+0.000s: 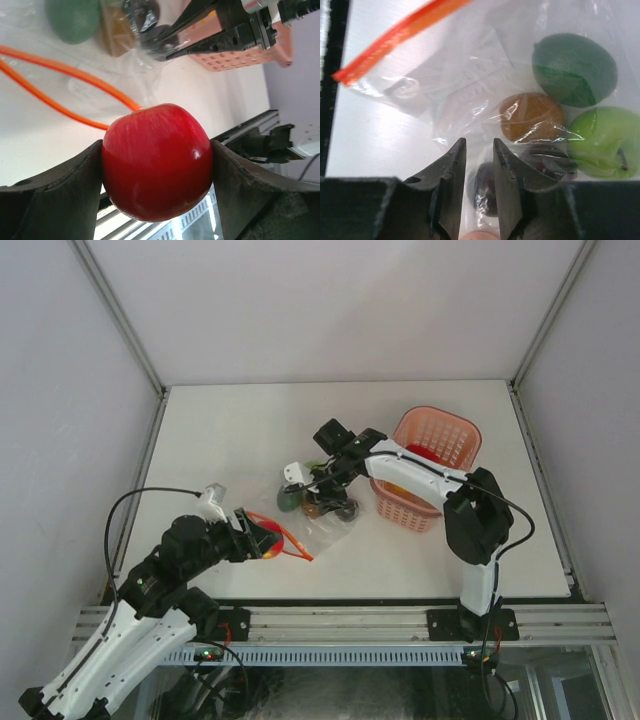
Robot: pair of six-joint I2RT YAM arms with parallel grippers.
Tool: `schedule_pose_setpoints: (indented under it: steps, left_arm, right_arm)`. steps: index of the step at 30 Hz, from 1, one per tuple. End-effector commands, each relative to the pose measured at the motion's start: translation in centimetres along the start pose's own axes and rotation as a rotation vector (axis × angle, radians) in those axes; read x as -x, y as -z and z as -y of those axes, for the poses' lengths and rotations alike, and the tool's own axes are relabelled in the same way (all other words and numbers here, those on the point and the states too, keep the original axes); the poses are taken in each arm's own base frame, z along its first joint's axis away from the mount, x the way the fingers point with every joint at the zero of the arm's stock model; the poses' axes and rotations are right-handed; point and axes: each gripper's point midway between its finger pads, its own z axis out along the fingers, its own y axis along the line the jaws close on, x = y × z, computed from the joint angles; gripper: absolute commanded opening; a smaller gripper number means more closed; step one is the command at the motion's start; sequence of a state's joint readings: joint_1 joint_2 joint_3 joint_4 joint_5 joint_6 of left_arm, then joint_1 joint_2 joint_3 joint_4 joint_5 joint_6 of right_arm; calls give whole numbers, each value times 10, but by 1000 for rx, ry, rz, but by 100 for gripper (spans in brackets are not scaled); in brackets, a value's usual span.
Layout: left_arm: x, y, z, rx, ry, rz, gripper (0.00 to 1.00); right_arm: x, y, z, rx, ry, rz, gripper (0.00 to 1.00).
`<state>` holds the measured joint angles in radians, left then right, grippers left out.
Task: Open the zip-top bag and remove the fake food
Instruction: Pick up the fake fruit from the zipper food storage bag.
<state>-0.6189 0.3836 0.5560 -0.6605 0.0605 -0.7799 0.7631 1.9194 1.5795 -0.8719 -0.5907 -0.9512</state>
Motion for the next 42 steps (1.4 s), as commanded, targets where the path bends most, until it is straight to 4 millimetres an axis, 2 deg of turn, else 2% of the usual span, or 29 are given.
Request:
schedule_pose_setpoints:
  steps: [1,4,10,12,13,19,24,31,39,42]
  left_arm:
    - [35,18,62,-248,15,95,14]
    - [52,22,81,-331,23,145,14]
    - [89,33,128,-577,57,254,14]
    - [96,37,142,-653,55,261,13]
    - [105,39,145,-674,54,285,13]
    - [125,52,173,-866,73,351,13]
    - [133,57,180,-952,127,381,12]
    - [138,52,184,-1023,197,362,12]
    - [140,39,190,-1054,260,328,11]
    - [132,31,195,-1054,274,297,11]
  right_arm:
    - [62,58,-22,-3,130,196,31]
    - [76,78,-34,0,163,257,35]
    - [94,113,-52,-20,213,331,44]
    - [100,126,-53,-47,198,341,46]
    - [104,132,-53,-65,186,341,48]
    - [119,166,-58,-139,190,353,56]
    - [132,188,-70,-120,182,451,62]
    - [152,219,-84,-67,161,620,74]
    - [177,229,-86,0,147,726,88]
    - [183,228,-86,-1,138,730,92]
